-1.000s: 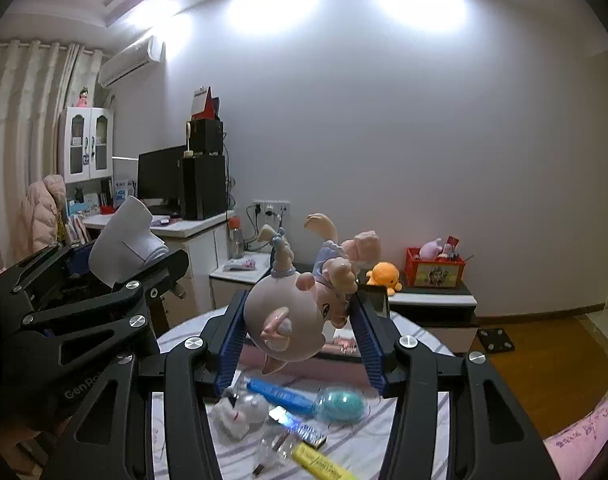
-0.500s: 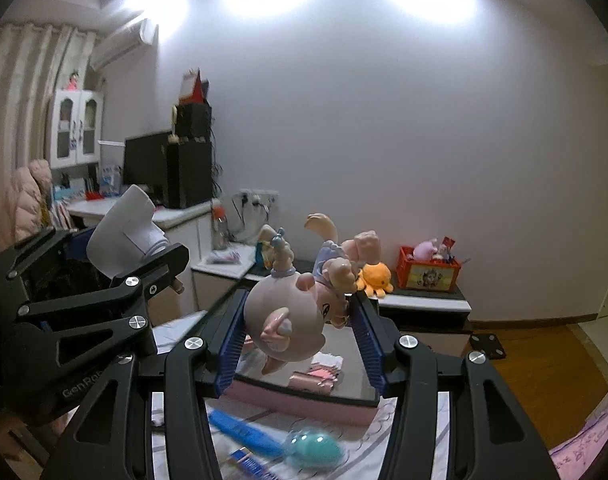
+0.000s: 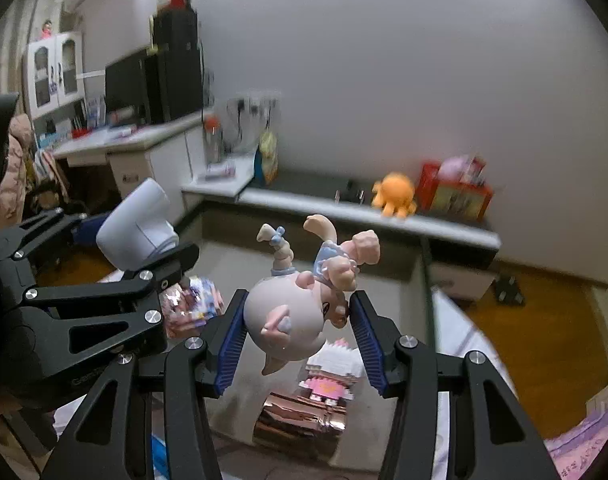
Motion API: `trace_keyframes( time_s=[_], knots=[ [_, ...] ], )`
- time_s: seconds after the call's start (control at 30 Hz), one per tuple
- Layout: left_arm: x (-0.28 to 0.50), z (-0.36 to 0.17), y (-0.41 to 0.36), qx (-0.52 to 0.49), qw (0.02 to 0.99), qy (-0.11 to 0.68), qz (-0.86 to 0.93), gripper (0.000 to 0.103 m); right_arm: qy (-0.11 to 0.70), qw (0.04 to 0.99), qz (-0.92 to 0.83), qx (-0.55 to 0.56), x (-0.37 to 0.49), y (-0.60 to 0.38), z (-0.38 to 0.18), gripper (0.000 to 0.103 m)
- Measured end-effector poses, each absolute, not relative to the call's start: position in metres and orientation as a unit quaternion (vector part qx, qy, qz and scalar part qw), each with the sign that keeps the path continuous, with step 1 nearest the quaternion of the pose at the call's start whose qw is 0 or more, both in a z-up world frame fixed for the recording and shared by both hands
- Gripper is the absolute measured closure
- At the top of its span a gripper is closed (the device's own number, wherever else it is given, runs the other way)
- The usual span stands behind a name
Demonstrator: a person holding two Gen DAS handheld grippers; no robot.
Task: Organize rigid objects
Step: 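Open both tools to drop the hair dryer and pig doll into the tray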
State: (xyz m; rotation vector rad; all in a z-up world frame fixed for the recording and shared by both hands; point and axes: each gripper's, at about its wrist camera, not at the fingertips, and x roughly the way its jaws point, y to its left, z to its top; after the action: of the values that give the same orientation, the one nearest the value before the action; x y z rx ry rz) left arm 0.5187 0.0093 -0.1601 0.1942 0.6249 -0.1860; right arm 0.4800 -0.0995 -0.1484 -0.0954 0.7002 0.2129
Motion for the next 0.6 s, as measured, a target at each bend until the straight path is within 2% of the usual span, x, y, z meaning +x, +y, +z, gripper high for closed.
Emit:
trace_keyframes(
  time_s=[0.1,0.23,0.33,0.4,0.47,0.53,0.6],
  knots=[
    [0.532,-0.171,0.008,0.100,0.939,0.316,-0.090,0.041,0.374,0.919,0.119,-0.040,0.497,-0.098,-0.163,0.061],
    [0.538,-0.174,0.010,0.099,0.941,0.314,-0.085,0.039,0.380,0.916,0.115,-0.052,0.501,-0.094,-0.168,0.062],
    [0.541,-0.177,0.011,0.100,0.940,0.316,-0.073,0.026,0.385,0.915,0.115,-0.043,0.503,-0.098,-0.171,0.062],
    [0.536,-0.173,0.014,0.094,0.945,0.306,-0.062,0.008,0.382,0.917,0.108,-0.042,0.501,-0.100,-0.171,0.062],
    [0.534,-0.169,0.018,0.085,0.949,0.298,-0.059,0.002,0.374,0.921,0.108,-0.037,0.496,-0.103,-0.165,0.059],
    [0.523,-0.158,0.023,0.071,0.953,0.287,-0.061,0.001,0.358,0.927,0.103,-0.038,0.487,-0.101,-0.153,0.040],
    [0.510,-0.148,0.027,0.063,0.956,0.279,-0.065,0.000,0.341,0.934,0.096,-0.041,0.474,-0.103,-0.140,0.031]
  ],
)
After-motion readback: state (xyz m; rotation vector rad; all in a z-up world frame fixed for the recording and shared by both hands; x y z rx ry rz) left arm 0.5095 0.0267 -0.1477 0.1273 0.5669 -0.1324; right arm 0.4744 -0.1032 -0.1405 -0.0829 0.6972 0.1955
